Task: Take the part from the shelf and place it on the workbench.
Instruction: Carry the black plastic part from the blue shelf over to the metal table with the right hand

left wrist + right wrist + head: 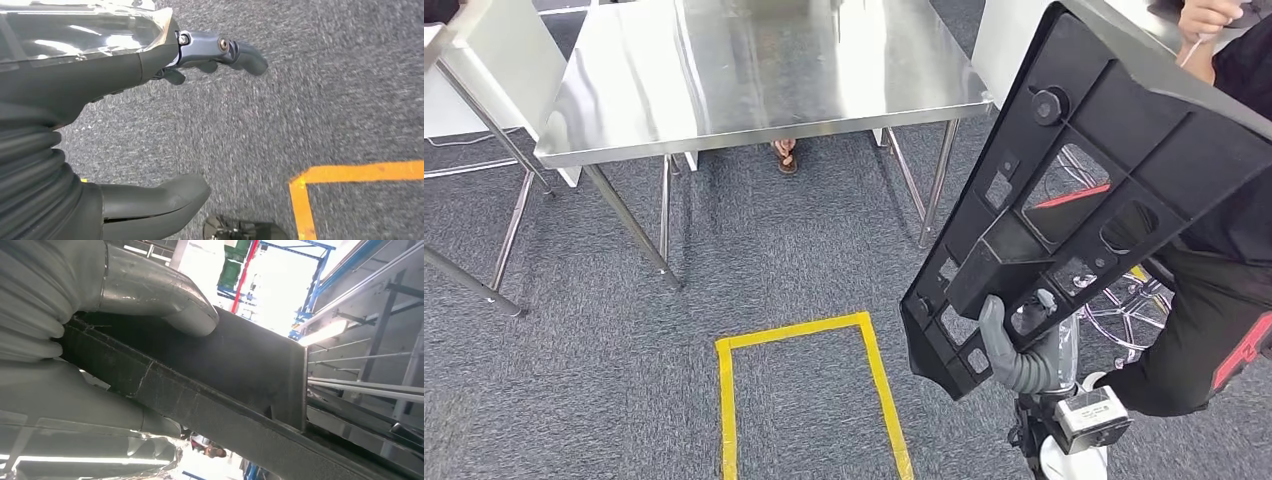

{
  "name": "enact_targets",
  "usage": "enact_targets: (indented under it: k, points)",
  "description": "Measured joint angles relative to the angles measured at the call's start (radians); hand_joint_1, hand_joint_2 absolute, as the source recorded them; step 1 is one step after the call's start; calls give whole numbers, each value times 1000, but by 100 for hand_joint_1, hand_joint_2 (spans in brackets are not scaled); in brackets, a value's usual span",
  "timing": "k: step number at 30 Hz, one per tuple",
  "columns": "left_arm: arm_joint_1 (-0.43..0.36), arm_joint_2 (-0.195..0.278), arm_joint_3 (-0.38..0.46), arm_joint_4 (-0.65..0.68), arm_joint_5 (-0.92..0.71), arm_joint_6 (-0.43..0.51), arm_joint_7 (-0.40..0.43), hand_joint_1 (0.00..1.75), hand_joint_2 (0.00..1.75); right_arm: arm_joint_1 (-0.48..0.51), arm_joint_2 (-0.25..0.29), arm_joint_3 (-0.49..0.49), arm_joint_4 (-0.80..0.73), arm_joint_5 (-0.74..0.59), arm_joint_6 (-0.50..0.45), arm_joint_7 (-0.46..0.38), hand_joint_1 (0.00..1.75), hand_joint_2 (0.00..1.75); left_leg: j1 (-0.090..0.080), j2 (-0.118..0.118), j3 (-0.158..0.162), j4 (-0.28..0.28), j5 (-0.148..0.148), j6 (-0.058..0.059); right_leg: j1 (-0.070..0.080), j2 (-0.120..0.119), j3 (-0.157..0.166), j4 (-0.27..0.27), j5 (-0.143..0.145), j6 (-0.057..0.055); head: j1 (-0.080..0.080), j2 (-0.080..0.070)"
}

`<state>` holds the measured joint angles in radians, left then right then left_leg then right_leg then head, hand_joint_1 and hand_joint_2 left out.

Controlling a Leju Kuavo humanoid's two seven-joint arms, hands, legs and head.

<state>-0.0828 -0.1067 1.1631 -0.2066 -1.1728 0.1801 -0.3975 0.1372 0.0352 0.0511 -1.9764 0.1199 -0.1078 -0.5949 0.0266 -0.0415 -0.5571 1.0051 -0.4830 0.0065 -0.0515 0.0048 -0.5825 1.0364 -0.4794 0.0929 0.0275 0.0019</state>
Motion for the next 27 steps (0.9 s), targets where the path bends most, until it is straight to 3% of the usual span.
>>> enact_targets:
  k: [3,5,7,9,10,11,13,15,16,18,20,22,24,25,26,27]
  points:
    - [0,2,0,0,0,1,0,0,175,2,-1,0,0,0,0,0,175,175,0,-1,-1,6,-11,-12,4,3,3,3,-7,-40,-7,0]
    - [0,2,0,0,0,2,0,0,175,3,-1,0,-1,0,0,-1,175,175,6,12,-9,31,-25,-16,5,3,7,4,-11,-57,-10,0]
    - [0,2,0,0,0,4,0,0,175,3,-1,1,-1,0,0,-2,175,175,6,30,-59,128,-71,-17,11,0,13,3,-16,-70,-12,0]
    - [1,2,0,0,0,4,0,0,175,4,-1,2,-1,0,0,-2,175,175,4,36,-140,260,-117,-14,22,-3,16,3,-22,-79,-13,0]
    - [1,2,0,0,0,3,0,0,175,4,-1,2,-1,0,0,-2,175,175,2,37,-168,296,-118,-8,28,-4,19,3,-25,-84,-14,0]
    - [2,2,0,0,0,2,0,0,175,4,-1,3,-1,0,0,-2,175,175,-1,38,-176,294,-99,0,33,-4,24,3,-29,-88,-14,0]
    - [2,3,0,0,0,2,1,0,175,2,-1,3,-1,0,-2,-2,175,175,-14,38,-137,187,-22,27,43,-5,37,2,-38,-92,-14,0]
    - [0,7,0,-1,0,3,3,0,175,-2,-1,5,0,-1,-5,-3,175,175,-30,47,-85,79,20,56,47,-6,49,-3,-47,-91,-12,0]
    - [0,9,0,-2,0,4,5,0,175,-4,-1,6,0,-1,-6,-3,175,175,-37,50,-71,50,23,65,46,-7,55,-9,-49,-87,-11,0]
    - [-1,11,0,-2,0,7,8,0,175,-4,-3,7,1,-2,-7,-3,175,175,-45,50,-57,25,18,72,44,-9,67,-9,-41,-72,-11,0]
    - [1,12,0,-2,1,9,10,0,175,-2,-4,9,3,-2,-9,-4,175,175,-42,44,-30,-1,22,76,46,-10,67,12,-45,-60,-11,0]
    - [2,11,0,-2,1,9,11,0,175,-1,-4,10,3,-4,-10,-6,175,175,-36,40,-7,-14,25,76,44,-7,25,88,-78,-62,-10,0]
    - [2,9,0,-2,0,7,13,0,175,2,-5,11,5,-7,-11,-7,175,175,-34,35,-1,-15,21,74,38,-5,-53,205,-118,-58,-7,0]
    - [3,7,0,-2,0,6,13,0,175,5,-5,11,7,-8,-11,-7,175,175,-33,32,3,-15,16,71,34,-5,-85,240,-129,-49,-7,0]
    - [4,5,0,-2,-1,6,15,0,175,7,-6,11,8,-8,-11,-7,175,175,-31,30,8,-15,10,66,30,-5,-102,243,-126,-37,-6,0]
    - [6,3,0,-2,-2,5,16,0,175,8,-6,11,10,-9,-11,-8,175,175,-28,27,16,-14,3,60,25,-5,-97,206,-104,-21,-6,0]
